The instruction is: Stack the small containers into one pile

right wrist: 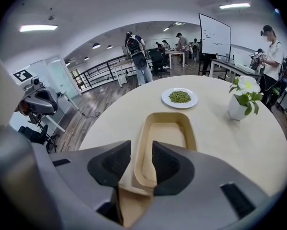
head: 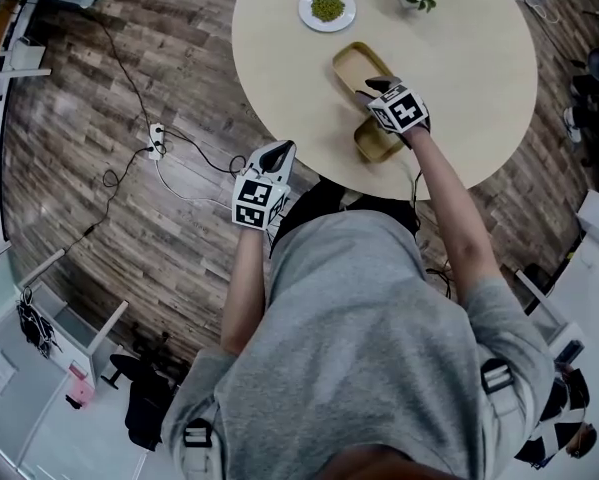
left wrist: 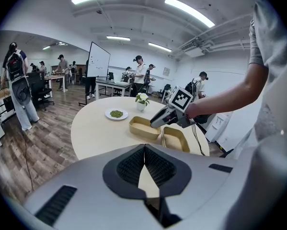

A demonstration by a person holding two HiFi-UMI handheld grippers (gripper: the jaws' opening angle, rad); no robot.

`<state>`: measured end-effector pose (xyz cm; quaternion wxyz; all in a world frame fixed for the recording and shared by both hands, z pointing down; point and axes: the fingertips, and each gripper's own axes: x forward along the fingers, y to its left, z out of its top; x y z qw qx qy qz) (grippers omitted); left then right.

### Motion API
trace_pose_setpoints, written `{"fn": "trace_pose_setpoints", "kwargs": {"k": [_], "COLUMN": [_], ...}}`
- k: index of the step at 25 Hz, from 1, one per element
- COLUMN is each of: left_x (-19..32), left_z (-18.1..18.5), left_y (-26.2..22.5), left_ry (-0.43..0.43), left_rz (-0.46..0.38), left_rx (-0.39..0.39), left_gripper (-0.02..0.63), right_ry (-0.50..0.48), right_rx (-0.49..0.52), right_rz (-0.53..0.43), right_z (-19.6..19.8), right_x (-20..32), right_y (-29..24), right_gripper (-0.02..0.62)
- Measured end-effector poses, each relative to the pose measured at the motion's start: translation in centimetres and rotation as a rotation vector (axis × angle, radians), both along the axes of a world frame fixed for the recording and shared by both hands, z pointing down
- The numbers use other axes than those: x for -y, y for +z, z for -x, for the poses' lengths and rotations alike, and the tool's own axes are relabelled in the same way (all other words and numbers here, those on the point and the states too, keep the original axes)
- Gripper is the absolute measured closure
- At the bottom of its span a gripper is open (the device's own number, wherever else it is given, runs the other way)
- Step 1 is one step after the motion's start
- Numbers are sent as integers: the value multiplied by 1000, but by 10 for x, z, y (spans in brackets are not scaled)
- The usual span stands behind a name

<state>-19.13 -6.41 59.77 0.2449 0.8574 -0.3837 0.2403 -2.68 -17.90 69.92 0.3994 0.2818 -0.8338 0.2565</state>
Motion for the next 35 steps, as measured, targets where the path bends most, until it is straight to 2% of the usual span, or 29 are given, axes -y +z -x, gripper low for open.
{"fn": "trace_pose_setpoints", "kwargs": {"k": [9, 18, 22, 30, 35], "left_x": [-12, -15, -16, -20, -20], "left_z": [30, 44, 48, 51, 49], "left_y": [5, 13, 13, 10, 6], "left_ry": [-44, -82, -86, -76, -62], "left_rz": [24, 41, 40, 32, 22], "left_rx": [10, 16, 17, 22, 25], "left_gripper": [588, 588, 588, 588, 588], "right_ry": [-80, -80, -79, -73, -158], "right_rx": [-77, -173, -199, -272, -352], "right_rz": [18, 43, 53, 20, -68], "right_z": [40, 35, 35, 27, 25], "right_x": [0, 10, 12, 11, 10], "right_y": [19, 42, 44, 40, 34], "right_gripper": [461, 481, 531, 566, 569]}}
